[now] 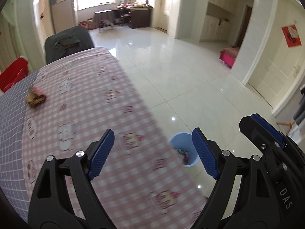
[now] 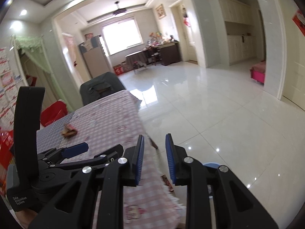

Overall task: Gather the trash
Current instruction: 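Move both open grippers back toward the brown-red paper bag on the table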

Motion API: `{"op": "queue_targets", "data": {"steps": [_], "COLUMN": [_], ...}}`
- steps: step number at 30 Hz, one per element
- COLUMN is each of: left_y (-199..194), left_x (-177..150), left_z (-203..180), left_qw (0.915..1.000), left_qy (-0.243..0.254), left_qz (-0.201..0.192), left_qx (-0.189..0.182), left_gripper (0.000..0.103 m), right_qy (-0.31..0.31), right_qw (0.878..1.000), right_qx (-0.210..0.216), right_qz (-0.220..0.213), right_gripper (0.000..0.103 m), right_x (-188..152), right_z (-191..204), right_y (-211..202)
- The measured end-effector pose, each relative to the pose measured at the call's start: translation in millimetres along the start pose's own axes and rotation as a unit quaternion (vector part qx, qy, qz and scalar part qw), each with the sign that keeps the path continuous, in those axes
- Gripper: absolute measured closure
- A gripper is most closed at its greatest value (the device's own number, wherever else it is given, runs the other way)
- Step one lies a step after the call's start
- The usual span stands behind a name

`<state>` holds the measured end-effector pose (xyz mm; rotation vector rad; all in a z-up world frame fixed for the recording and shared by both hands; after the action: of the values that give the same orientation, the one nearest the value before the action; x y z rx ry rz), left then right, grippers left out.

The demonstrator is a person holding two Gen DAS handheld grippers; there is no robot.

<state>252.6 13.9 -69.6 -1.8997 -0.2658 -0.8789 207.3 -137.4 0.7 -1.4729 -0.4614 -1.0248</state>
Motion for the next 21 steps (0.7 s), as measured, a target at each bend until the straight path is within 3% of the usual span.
{"op": "queue_targets", "data": {"steps": [11,21], "left_y": [-58.2,-85.5], "left_x": [-26.9,-48.1], "left_z": [141.9,230.9], "left_qw": [0.9938,0.9815], "left_qy": [-0.089,-0.149], "left_qz": [-0.028,-0.042], "left_qx": [0.061,0.112], "left_gripper": [0.021,0.021], "right_qy": [-0.077,-0.137], "right_qw": [0.995,0.984], "right_qx": [0.065,0.108], "right_qz": [0.015,0.033], "right_gripper": [0.064,0.058], "right_x": [-17.1,-37.5], "right_z": [148.5,254.4], "right_y": [16.3,44.5]}}
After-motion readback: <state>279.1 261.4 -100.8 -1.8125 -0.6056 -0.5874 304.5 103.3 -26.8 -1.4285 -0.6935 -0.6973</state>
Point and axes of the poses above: each gripper's, at about its wrist camera, not at the fingertips, and y roughly the way its jaws point, z to its left, x to its top, the point moved 5 cm from there along y, roughly the way its jaws point, and after that the axes turned 15 degrees about -x, right-handed, at the moved point
